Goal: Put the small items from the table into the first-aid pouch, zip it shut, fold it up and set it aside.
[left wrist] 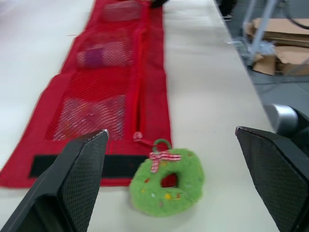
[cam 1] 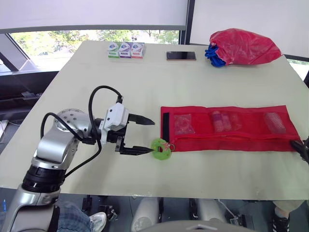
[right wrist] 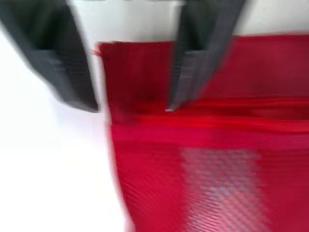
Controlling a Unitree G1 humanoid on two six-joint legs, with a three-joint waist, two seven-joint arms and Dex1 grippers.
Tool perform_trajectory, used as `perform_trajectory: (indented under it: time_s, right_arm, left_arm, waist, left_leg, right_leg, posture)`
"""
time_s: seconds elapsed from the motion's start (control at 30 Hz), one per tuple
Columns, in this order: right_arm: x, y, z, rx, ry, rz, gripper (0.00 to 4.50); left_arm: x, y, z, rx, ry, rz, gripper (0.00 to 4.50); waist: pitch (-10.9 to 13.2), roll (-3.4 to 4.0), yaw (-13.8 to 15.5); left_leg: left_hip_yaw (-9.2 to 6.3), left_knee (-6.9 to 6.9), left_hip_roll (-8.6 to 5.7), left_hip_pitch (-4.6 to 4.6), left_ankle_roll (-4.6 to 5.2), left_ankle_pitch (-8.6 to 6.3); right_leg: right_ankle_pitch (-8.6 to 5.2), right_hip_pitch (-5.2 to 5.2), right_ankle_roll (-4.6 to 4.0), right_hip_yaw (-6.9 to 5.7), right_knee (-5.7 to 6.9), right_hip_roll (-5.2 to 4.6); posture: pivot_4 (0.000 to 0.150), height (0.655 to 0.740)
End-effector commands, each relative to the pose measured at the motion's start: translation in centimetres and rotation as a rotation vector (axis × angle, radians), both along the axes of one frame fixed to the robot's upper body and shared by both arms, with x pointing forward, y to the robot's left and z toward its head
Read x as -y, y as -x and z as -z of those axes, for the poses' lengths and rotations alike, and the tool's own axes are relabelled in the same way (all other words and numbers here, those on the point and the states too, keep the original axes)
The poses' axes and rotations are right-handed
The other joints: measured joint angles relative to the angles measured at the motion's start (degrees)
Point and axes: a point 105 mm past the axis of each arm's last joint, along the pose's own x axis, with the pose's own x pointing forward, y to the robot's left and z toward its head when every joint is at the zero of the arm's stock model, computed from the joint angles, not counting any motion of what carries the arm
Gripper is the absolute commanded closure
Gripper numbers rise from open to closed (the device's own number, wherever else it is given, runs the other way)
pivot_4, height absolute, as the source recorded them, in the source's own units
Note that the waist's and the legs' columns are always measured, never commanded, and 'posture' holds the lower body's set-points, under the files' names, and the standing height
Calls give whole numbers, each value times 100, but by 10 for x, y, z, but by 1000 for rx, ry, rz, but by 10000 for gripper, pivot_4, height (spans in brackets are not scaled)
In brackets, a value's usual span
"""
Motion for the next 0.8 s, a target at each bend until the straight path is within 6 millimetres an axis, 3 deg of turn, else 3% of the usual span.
perform_trajectory:
  time_s: [0.03,0.37,0.5,0.6,0.8]
  right_arm:
    - [-19,7,-42,154,105,-197,904]
    - [-131,28,-91,346,-49,-696,904]
    - [-158,32,-105,356,-117,-804,904]
    - [-180,37,-113,343,-162,-886,904]
    - [-198,38,-118,336,-137,-959,904]
  left_arm:
    - [-8,-13,-6,-28,40,-132,0]
    - [-11,-55,10,-324,238,-464,0]
    - [-10,-66,26,-431,236,-582,0]
    - [-9,-62,42,-544,203,-628,0]
    - [2,-56,52,-789,237,-667,0]
  waist:
    - [0,1,4]
    - [7,-14,-9]
    - [10,-19,1]
    - [13,-25,3]
    - [15,-38,25]
  left_leg:
    - [0,0,0,0,0,0]
    - [14,0,7,24,0,-1]
    - [16,-1,4,22,-1,-1]
    - [15,-1,4,22,-1,-1]
    - [7,0,4,21,-2,-1]
  right_leg:
    - [1,0,6,0,1,0]
    - [4,9,20,11,8,0]
    - [20,10,1,12,5,-4]
    - [20,10,-1,12,6,-6]
    - [16,10,-7,6,7,-6]
  posture:
    - [1500,7400]
    - [1500,7400]
    - [1500,7400]
    - [1500,7400]
    - [1500,7400]
